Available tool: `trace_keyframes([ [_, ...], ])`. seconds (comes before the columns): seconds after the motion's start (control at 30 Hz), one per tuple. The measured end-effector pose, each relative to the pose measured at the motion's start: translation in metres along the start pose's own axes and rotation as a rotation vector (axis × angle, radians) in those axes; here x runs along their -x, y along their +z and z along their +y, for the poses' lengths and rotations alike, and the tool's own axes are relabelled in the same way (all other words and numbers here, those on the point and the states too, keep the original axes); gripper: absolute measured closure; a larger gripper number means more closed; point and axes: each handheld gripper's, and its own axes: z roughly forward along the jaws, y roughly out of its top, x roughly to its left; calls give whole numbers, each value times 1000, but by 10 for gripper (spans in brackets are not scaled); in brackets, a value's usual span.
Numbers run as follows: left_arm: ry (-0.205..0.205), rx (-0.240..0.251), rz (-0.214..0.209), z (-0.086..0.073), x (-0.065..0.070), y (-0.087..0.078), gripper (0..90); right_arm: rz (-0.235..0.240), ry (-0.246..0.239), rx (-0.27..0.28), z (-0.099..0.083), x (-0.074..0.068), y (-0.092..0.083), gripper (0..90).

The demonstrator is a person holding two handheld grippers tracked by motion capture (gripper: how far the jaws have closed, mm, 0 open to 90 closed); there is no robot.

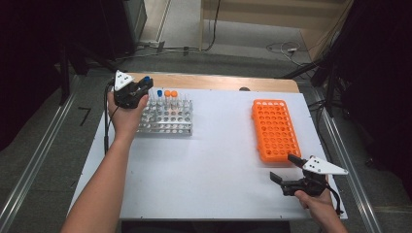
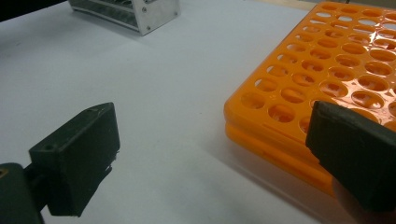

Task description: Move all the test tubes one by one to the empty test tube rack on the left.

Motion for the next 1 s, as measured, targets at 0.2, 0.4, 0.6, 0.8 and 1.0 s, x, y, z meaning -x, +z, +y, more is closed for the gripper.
trace_keyframes([
  [0.2, 20, -5, 7, 0, 2, -1, 770, 4, -1, 2, 0, -1, 0, 16],
  [0.4, -1, -26, -16, 2, 2, -2, 770, 4, -1, -1, 0, 0, 0, 15],
  [0.6, 6, -69, -3, -4, 0, 1, 770, 7, -1, 0, 0, 0, 1, 16],
  [0.8, 36, -83, 4, -14, 2, 5, 768, 9, -5, 0, 0, -1, 1, 15],
  [1.0, 21, -104, 3, -20, 3, 5, 766, 11, -10, 1, -2, 0, 1, 15],
])
